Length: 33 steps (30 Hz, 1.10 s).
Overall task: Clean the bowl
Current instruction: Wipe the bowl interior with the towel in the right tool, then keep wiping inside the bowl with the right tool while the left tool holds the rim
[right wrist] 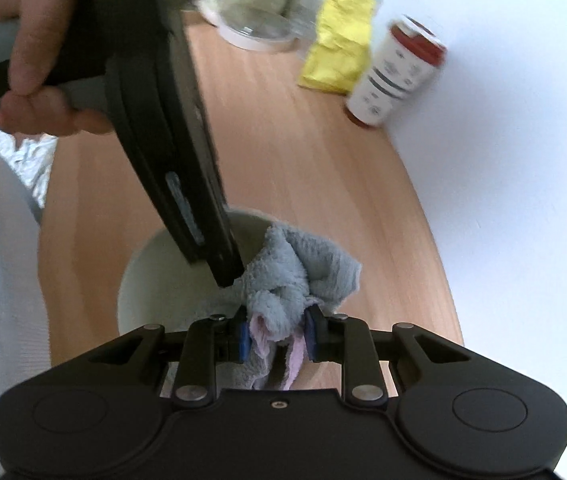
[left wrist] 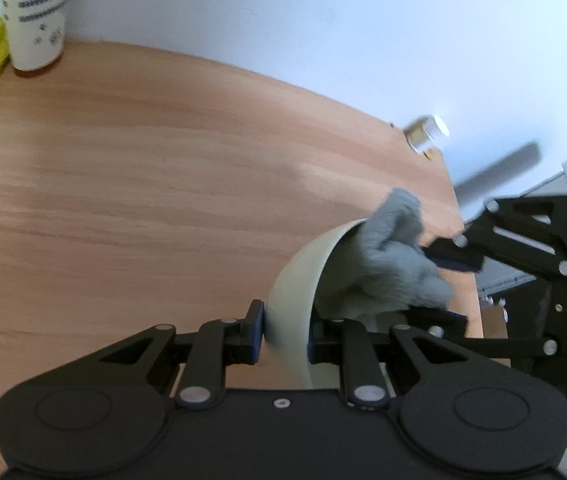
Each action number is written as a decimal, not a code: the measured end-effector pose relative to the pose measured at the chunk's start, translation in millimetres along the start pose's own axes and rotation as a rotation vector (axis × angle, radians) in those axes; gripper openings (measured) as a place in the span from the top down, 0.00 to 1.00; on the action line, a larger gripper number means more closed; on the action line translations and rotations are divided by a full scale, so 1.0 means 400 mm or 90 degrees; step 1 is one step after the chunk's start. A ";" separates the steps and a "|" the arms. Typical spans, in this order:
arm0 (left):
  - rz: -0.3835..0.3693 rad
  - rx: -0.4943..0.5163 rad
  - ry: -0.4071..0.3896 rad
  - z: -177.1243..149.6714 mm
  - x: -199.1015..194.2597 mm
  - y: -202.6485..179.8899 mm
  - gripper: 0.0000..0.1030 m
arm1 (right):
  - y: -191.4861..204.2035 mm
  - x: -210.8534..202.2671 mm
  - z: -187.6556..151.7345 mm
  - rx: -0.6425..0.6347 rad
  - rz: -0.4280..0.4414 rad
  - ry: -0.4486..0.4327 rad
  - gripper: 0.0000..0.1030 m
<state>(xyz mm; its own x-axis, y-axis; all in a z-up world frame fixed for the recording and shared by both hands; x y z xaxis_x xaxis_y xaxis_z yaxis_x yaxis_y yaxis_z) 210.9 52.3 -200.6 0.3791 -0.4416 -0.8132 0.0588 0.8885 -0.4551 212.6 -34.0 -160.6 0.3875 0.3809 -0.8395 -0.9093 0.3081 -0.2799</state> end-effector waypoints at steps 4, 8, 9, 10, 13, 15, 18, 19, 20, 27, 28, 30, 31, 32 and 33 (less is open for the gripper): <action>-0.003 -0.025 0.000 0.005 0.008 -0.004 0.82 | -0.020 -0.013 -0.018 0.053 -0.020 0.015 0.74; 0.011 -0.053 -0.002 0.010 0.016 0.008 0.82 | -0.008 -0.027 -0.041 0.064 -0.033 0.037 0.74; 0.009 -0.065 0.000 0.011 0.020 0.012 0.82 | -0.007 -0.026 -0.043 0.064 -0.034 0.040 0.74; 0.008 -0.072 0.002 0.011 0.023 0.014 0.82 | -0.001 -0.028 -0.051 0.063 -0.034 0.047 0.74; 0.004 -0.098 0.019 0.004 0.036 0.018 0.82 | 0.012 -0.028 -0.065 0.072 -0.024 0.051 0.74; -0.007 -0.114 0.023 0.002 0.040 0.017 0.82 | 0.019 -0.025 -0.070 0.089 -0.006 0.051 0.74; -0.019 -0.133 0.026 0.005 0.042 0.013 0.82 | 0.040 -0.017 -0.071 0.096 0.018 0.050 0.74; -0.020 -0.135 0.027 0.007 0.042 0.012 0.82 | 0.049 -0.015 -0.071 0.095 0.025 0.049 0.74; -0.021 -0.136 0.028 0.008 0.041 0.012 0.82 | 0.055 -0.014 -0.069 0.102 0.037 0.044 0.74; -0.023 -0.201 0.015 0.019 0.025 0.037 0.82 | 0.026 -0.011 -0.042 0.267 0.126 -0.004 0.74; -0.022 -0.205 0.010 0.021 0.022 0.039 0.82 | 0.017 -0.013 -0.046 0.311 0.145 -0.016 0.74; -0.022 -0.212 -0.002 0.024 0.017 0.042 0.82 | -0.002 -0.018 -0.055 0.399 0.184 -0.039 0.74; -0.023 -0.214 -0.011 0.026 0.013 0.042 0.82 | -0.012 -0.021 -0.059 0.444 0.203 -0.051 0.74; -0.022 -0.212 -0.016 0.029 0.011 0.042 0.82 | -0.023 -0.024 -0.063 0.488 0.223 -0.063 0.74; -0.017 -0.210 -0.019 0.030 0.011 0.042 0.82 | -0.028 -0.027 -0.068 0.521 0.236 -0.073 0.74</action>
<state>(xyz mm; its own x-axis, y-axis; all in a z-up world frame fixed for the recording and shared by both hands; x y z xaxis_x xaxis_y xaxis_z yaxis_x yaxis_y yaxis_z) 224.8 66.8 -207.4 0.4081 -0.4568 -0.7904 -0.2304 0.7862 -0.5734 214.2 -65.2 -160.9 0.1443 0.6504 -0.7457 -0.6038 0.6549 0.4544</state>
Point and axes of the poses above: each gripper's, at about its wrist camera, not at the fingertips, and x roughly the way its jaws point, y to its left, z to its top, the point moved 7 cm from there along x, roughly the way its jaws point, and after that the axes turned 4 degrees about -y, right-handed, at the moved point
